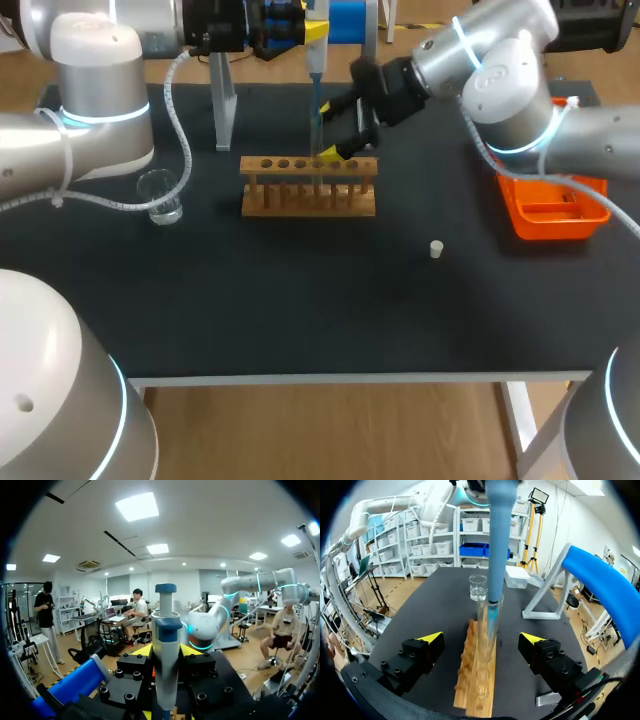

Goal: Invert the test tube, pick up the pipette, mount the tip to pipette, aspirate from beaker and dispense into the tube, eject the tip, return the pipette, and cap with the stopper.

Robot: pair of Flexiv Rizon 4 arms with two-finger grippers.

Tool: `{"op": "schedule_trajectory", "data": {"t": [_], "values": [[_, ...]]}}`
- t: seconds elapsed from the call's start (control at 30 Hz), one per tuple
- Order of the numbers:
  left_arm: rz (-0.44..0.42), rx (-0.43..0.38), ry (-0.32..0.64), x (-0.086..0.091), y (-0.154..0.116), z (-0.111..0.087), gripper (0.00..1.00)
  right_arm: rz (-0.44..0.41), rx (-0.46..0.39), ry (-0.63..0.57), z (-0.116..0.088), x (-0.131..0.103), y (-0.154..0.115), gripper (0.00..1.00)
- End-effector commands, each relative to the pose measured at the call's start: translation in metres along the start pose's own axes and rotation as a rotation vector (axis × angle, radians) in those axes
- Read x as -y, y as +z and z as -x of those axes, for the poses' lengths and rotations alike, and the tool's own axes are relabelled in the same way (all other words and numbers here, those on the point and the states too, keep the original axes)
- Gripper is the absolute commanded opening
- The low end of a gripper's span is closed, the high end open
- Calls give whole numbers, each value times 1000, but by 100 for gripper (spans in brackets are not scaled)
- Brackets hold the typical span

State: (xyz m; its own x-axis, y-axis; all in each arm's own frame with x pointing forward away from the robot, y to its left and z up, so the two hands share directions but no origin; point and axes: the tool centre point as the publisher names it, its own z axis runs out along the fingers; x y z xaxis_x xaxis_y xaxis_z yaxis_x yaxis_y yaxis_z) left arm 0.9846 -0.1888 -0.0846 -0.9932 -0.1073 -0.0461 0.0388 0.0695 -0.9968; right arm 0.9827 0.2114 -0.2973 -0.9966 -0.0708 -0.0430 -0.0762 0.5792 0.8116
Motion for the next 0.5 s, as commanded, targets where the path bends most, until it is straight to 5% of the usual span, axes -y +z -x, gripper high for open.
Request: {"op": "schedule_trajectory", "data": {"t": [0.03,0.5], "values": [[0,5,1,0,0,-1,0,12,34,6,-18,2,-40,100],[0,5,1,0,0,-1,0,58,182,-22,-21,-43,-133,100]]}}
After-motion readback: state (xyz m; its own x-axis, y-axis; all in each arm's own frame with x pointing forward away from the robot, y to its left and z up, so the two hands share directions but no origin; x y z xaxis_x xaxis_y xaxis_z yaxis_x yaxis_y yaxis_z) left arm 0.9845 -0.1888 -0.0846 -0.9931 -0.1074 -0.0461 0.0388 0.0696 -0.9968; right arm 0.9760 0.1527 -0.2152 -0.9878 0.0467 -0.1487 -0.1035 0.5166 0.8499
